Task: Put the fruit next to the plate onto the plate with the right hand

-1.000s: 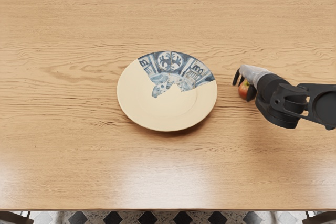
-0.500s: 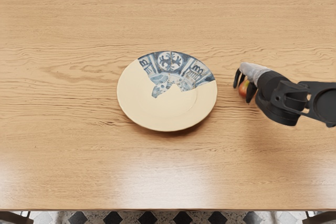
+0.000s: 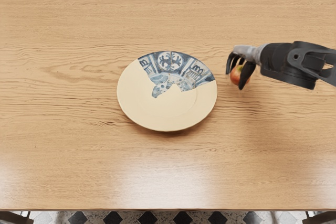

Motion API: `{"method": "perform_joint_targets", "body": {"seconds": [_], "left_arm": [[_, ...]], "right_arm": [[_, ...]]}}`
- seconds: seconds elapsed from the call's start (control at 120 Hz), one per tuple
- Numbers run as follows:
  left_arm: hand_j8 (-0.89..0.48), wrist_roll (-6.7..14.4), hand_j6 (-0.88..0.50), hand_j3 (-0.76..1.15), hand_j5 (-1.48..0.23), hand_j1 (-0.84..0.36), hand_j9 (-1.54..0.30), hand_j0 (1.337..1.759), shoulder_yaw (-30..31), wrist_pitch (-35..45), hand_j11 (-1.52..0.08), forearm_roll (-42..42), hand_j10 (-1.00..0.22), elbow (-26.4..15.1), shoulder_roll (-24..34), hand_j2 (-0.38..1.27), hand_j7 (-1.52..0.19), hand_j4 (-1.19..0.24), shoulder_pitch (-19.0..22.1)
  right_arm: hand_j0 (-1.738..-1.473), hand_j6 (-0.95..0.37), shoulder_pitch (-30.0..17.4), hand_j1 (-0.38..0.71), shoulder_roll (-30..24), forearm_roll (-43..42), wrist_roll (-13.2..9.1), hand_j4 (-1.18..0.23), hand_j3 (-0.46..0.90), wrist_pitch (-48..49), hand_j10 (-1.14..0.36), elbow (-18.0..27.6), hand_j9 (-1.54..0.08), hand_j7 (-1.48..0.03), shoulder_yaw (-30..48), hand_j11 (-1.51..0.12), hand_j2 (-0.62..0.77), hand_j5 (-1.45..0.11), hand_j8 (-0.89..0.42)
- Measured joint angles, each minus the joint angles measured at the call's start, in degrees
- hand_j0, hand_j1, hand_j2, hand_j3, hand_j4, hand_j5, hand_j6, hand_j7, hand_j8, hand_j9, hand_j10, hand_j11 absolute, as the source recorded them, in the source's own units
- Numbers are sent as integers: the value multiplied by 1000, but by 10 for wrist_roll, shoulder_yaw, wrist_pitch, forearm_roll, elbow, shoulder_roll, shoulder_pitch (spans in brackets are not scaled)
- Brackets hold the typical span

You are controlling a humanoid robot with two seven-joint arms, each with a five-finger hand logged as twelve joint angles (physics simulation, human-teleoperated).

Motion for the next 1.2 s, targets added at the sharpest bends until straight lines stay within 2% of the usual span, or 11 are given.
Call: {"method": "perform_joint_targets", "body": {"seconds": [0.25,0.617,0.8,1.017,1.2], "left_arm": [[0,0,0,0,0,349,0,1658,0,0,0,0,0,0,0,0,0,0,0],[0,0,0,0,0,349,0,1658,0,0,0,0,0,0,0,0,0,0,0],[0,0,0,0,0,349,0,1658,0,0,0,0,0,0,0,0,0,0,0],[0,0,0,0,0,349,0,1658,0,0,0,0,0,0,0,0,0,0,0],[0,0,0,0,0,349,0,1658,0,0,0,0,0,0,0,0,0,0,0]], "right_arm": [[-1650,-447,57,329,4,17,0,-737,0,31,-432,9,-1044,-1013,14,-1073,375,-1090,-273],[-1653,-454,82,306,104,21,0,-720,2,30,-448,13,-1086,-1011,19,-1109,368,-1116,-282],[-1655,-445,81,341,141,15,0,-716,1,0,-424,11,-1094,-1011,15,-1116,425,-1123,-253],[-1654,-440,65,348,168,-4,0,-734,1,-78,-430,9,-1073,-1014,-36,-1101,438,-1100,-266],[-1654,-432,39,354,179,-7,0,-738,1,-101,-429,5,-1072,-1016,-50,-1101,446,-1096,-271]]}}
